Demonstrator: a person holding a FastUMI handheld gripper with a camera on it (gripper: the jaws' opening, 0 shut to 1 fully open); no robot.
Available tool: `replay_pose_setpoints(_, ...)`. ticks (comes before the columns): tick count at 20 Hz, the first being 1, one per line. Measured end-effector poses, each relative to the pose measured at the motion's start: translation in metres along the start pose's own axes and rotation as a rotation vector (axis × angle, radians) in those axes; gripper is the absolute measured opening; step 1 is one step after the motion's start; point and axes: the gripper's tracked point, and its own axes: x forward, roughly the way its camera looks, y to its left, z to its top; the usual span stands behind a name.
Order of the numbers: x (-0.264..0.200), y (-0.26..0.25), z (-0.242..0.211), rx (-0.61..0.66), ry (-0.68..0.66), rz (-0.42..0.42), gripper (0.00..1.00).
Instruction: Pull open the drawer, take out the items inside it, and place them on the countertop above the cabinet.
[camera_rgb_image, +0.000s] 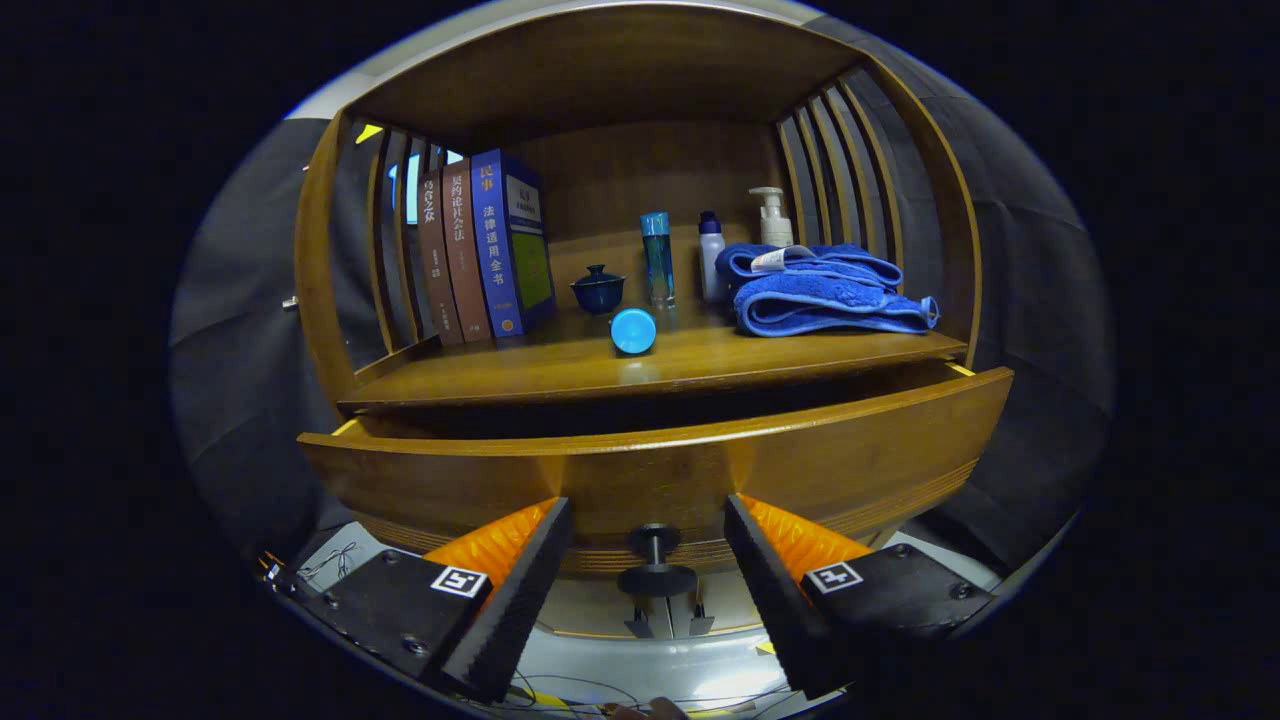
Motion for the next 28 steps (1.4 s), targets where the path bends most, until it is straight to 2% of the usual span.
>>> replay_pose_setpoints(8,0.028,0.002,0.009,0.005,0.000,-0.008,1.00)
replay_pose_setpoints(16,0.031,0.002,0.009,-0.012,0.010,-0.016,1.00)
replay_pose_setpoints(21,0.024,0.002,0.014,-0.007,0.016,-0.009,1.00)
replay_pose_setpoints(28,-0.009,0.008,0.053,-0.021,-0.054,0.004,1.00)
